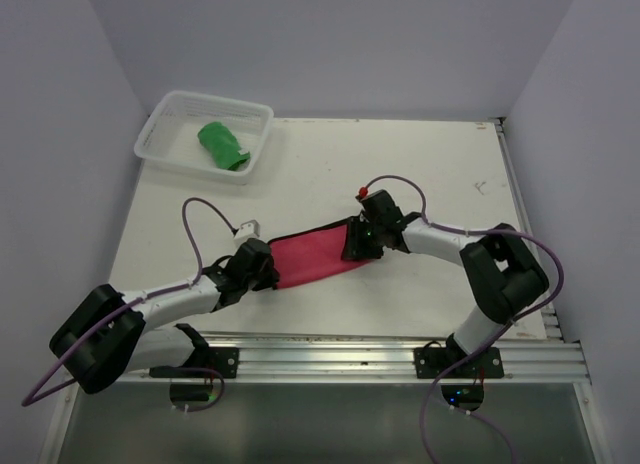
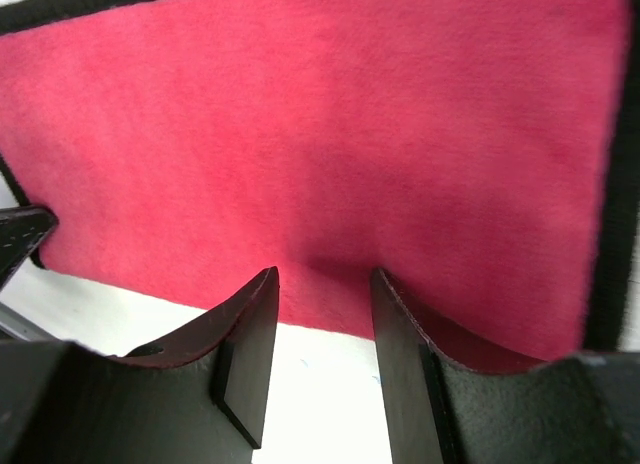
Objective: Roll the towels
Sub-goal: Fold the towel
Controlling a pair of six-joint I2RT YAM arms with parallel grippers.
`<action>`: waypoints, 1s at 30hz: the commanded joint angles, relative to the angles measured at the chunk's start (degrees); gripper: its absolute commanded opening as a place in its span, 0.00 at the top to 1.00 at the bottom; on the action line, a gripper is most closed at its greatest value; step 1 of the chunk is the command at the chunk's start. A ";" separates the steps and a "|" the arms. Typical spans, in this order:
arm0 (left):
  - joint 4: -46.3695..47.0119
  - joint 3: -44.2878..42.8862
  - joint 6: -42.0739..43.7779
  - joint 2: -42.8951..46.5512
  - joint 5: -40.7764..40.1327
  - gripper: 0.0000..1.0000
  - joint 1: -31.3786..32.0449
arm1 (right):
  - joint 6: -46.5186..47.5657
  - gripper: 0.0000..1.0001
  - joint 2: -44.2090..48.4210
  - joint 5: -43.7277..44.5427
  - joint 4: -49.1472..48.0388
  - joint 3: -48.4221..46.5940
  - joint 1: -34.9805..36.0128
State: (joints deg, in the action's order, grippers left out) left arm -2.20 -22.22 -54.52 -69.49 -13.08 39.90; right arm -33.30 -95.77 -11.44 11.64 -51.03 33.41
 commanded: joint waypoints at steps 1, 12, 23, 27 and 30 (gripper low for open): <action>-5.80 2.44 0.65 -2.66 -1.42 1.00 0.35 | 2.80 0.54 2.43 1.51 2.95 1.54 -2.99; -5.45 2.27 0.82 -3.46 -0.81 1.00 0.35 | 5.35 0.51 5.15 1.78 5.15 1.89 -7.39; -5.36 2.09 1.08 -3.46 -0.89 1.00 0.27 | 7.90 0.51 6.91 -5.67 4.80 1.46 -10.38; -4.13 1.91 1.79 -3.46 -0.28 1.00 0.35 | 8.69 0.51 10.59 -5.45 7.85 -0.56 -10.38; -3.87 1.30 2.14 -3.46 -0.28 1.00 0.35 | 9.57 0.51 12.01 -0.97 11.11 -2.85 -10.38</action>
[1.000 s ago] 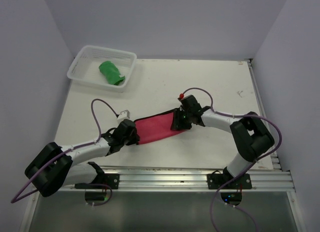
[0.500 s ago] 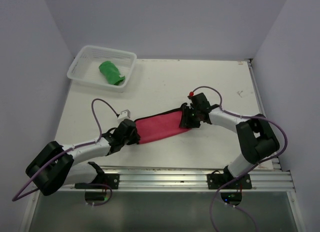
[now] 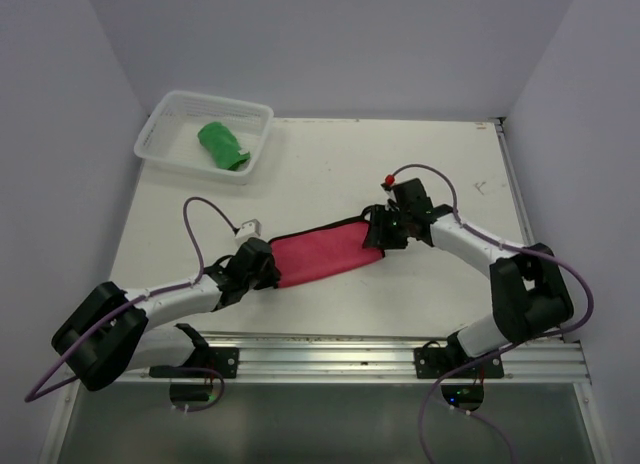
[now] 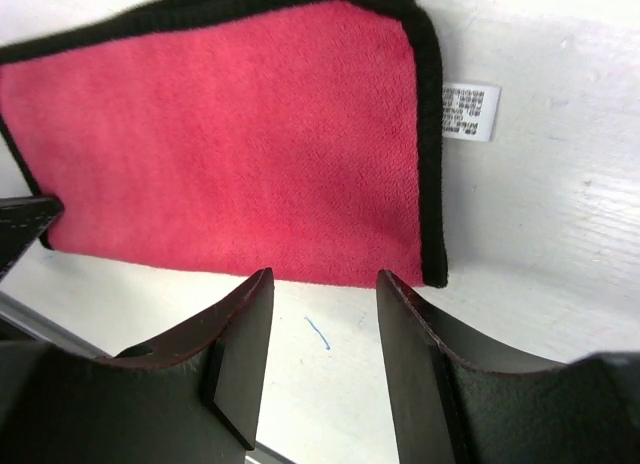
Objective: Roll the towels
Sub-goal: Fold the towel
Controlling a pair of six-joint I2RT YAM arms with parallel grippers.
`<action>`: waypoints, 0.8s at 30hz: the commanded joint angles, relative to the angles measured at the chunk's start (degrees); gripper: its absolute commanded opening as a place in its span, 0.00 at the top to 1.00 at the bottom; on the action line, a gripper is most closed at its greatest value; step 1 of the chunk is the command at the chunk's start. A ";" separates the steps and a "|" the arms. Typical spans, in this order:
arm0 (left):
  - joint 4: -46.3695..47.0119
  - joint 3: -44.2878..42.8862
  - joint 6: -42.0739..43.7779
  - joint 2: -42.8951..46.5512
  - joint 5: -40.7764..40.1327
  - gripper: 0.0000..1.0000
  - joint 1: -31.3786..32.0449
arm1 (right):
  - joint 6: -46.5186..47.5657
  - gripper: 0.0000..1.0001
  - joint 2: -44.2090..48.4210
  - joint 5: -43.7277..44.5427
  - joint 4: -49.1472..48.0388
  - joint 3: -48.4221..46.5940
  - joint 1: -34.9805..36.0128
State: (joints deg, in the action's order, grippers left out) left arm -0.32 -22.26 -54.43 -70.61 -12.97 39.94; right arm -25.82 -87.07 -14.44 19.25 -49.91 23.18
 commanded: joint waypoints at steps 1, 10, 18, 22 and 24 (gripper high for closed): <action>-5.92 1.26 2.14 -2.34 -0.39 1.00 0.22 | 2.18 0.51 3.22 3.17 4.04 -4.31 -0.15; -7.24 -0.68 2.93 -2.34 -0.39 1.00 0.31 | 0.78 0.52 -4.24 11.00 3.26 -6.34 -0.85; -7.68 -1.03 3.28 -2.16 -0.74 1.00 0.22 | 1.30 0.58 -9.26 9.86 -0.26 -4.06 -0.94; -7.33 -0.94 3.46 -2.25 -0.83 1.00 0.31 | 2.18 0.64 -9.53 13.54 -0.09 -1.77 0.02; -7.07 -0.94 3.37 -2.25 -1.00 1.00 0.31 | 3.14 0.64 -9.00 16.78 0.70 -1.33 2.56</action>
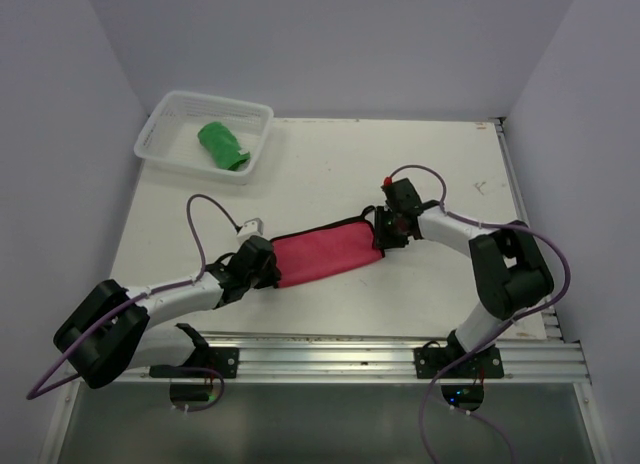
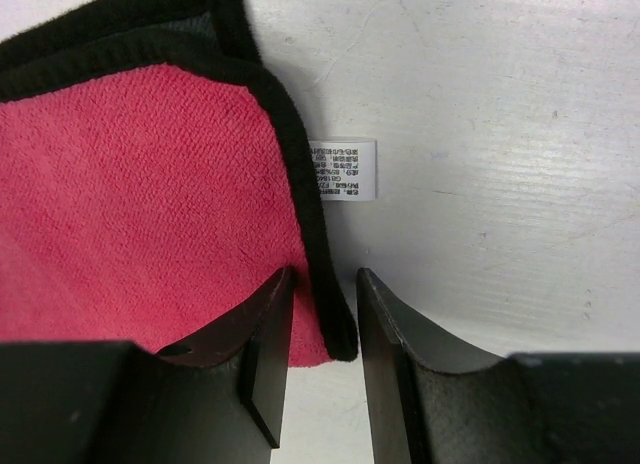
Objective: Roll the towels
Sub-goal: Fold the towel
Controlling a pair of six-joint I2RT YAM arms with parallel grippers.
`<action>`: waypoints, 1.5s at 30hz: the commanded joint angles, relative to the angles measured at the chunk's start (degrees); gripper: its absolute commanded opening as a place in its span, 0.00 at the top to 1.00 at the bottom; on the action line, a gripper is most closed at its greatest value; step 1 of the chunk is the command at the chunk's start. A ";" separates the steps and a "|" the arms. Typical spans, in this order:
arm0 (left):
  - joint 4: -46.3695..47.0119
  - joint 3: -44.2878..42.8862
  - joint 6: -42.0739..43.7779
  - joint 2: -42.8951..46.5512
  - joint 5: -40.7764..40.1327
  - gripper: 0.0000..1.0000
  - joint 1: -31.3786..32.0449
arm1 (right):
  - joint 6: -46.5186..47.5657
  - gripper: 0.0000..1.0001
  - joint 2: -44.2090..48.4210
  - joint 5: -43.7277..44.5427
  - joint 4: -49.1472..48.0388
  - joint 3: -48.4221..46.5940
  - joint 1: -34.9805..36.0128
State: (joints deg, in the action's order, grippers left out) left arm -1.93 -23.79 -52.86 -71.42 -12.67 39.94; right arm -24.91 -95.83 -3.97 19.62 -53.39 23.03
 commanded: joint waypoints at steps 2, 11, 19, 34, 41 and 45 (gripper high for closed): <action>-5.01 0.50 1.45 -1.53 -1.48 1.00 0.22 | 2.49 0.64 -0.41 8.09 1.12 2.41 4.04; -5.89 -0.64 1.80 -1.62 -1.48 1.00 0.22 | 1.70 0.95 -1.99 8.19 0.68 3.82 4.48; -4.84 -1.87 3.11 -1.44 -1.31 1.00 0.31 | 4.16 1.00 4.41 9.15 6.30 -1.19 4.48; -2.29 -7.67 6.72 -5.14 0.45 1.00 0.49 | 6.27 1.00 12.16 14.95 16.07 -6.55 10.28; -0.53 -8.55 6.02 -7.24 0.98 1.00 2.15 | 4.17 1.00 11.90 14.60 16.33 -10.15 15.81; 0.09 -8.55 5.31 -8.03 0.98 1.00 3.12 | 3.20 1.00 10.41 14.34 16.86 -13.84 18.45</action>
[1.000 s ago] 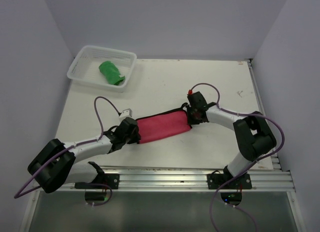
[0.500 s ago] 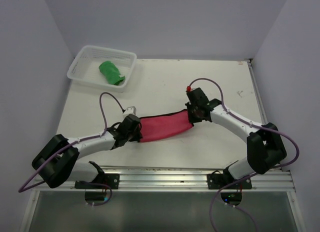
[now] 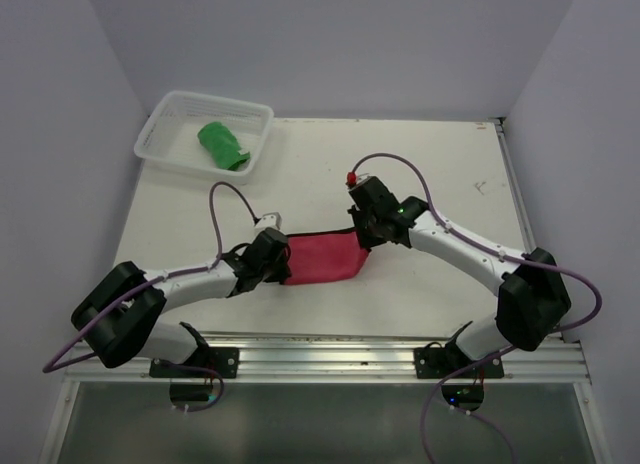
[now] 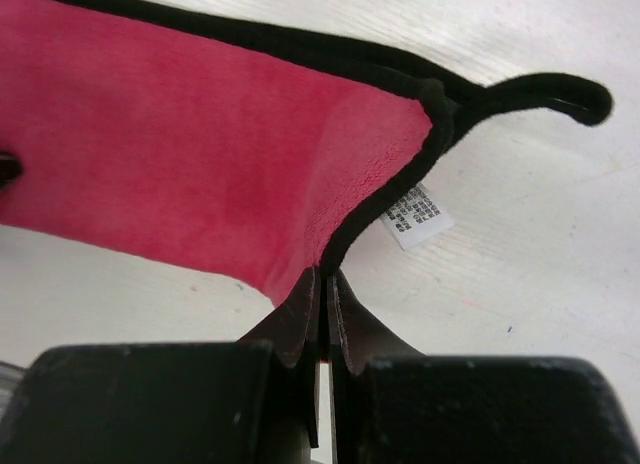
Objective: Roll the towels
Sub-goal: Fold the towel
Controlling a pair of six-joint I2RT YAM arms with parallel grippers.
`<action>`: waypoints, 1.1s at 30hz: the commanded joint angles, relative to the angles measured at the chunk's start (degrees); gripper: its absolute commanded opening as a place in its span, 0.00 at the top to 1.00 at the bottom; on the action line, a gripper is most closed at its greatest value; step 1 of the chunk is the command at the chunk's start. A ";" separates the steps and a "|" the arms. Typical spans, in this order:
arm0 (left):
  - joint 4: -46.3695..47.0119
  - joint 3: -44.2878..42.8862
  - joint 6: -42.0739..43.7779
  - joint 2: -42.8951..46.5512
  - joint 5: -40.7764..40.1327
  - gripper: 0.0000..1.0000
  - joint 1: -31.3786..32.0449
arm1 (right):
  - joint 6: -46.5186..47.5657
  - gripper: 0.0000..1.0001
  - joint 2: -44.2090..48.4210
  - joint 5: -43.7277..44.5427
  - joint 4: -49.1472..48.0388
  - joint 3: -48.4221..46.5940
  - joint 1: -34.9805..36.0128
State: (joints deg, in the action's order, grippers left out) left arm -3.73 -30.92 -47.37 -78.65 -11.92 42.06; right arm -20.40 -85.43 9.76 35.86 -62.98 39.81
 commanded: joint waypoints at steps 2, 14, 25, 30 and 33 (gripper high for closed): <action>2.23 -1.43 -0.43 -1.15 0.32 1.00 1.61 | -2.09 1.00 -1.22 0.35 0.88 -5.48 3.24; 2.76 -0.02 -1.31 -0.71 -0.29 1.00 2.06 | -6.84 1.00 -9.31 -3.86 -1.22 -13.04 9.66; 8.91 3.93 -2.20 0.34 0.23 1.00 2.06 | -11.76 1.00 -13.62 -11.24 -6.76 -13.84 11.34; 10.41 4.72 -2.55 -0.45 1.02 1.00 2.06 | -13.96 1.00 -15.21 -13.62 -9.75 -12.52 11.51; 10.93 5.25 -2.90 -0.36 1.29 1.00 2.06 | -15.10 1.00 -15.73 -15.12 -11.33 -12.25 11.69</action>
State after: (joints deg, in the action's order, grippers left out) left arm 5.37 -27.11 -49.04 -78.67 -11.03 43.70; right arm -32.86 -100.75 -2.24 28.32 -74.96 51.03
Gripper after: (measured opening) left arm 0.005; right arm 0.022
